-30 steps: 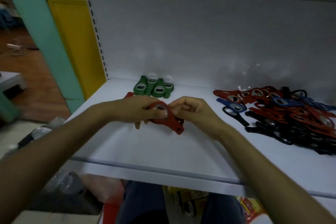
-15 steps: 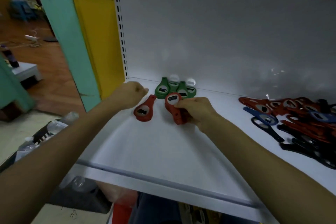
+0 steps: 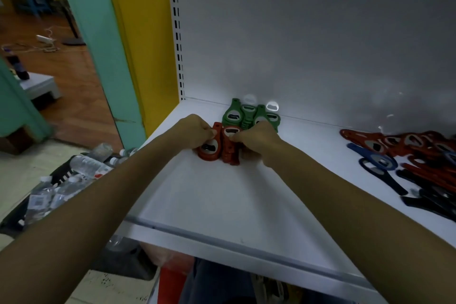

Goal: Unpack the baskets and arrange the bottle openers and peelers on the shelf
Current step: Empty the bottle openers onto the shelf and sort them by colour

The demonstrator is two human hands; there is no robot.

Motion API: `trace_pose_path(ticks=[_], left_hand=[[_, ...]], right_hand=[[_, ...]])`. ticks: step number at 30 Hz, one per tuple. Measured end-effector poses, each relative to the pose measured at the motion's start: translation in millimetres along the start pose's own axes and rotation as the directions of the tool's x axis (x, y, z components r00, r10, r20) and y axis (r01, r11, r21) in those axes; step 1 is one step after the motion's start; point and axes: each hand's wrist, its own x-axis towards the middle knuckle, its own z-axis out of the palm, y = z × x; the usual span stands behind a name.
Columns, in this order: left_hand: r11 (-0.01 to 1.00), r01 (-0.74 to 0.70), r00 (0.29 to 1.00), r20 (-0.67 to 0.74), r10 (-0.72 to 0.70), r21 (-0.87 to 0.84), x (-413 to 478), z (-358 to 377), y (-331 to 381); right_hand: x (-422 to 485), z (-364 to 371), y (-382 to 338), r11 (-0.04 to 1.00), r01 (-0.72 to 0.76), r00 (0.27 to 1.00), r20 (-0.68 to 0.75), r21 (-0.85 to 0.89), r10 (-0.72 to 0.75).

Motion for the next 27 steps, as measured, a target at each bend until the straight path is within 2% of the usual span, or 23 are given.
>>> trace_pose_path(ticks=[6,17,22,24,25,27], left_hand=[[1.000,0.031,0.999,0.038,-0.031,-0.002,2,-2,3],[0.994,0.085,0.996,0.042,-0.083,-0.062,0,-3,5],[0.996,0.083,0.996,0.020,-0.083,-0.025,-5,-3,8],[0.993,0.033,0.997,-0.066,-0.026,0.113,-10,-3,11],[0.978,-0.015,0.988,-0.146,0.046,0.206,-12,-2,13],[0.935,-0.168,0.925,-0.278,0.259,0.312,-17,6,23]], right_hand=[[-5,2,-1,0.971,-0.112,0.993,0.067,0.213,0.099],[-7,6,2,0.979,-0.075,0.997,0.039,0.191,0.069],[-12,5,3,0.977,-0.054,0.998,0.037,0.205,0.048],[-14,1,4,0.982,-0.021,1.000,-0.003,0.187,0.022],[-15,-3,6,0.985,0.009,0.999,-0.037,0.170,-0.003],[-18,-15,11,0.992,0.079,0.990,-0.123,0.103,-0.067]])
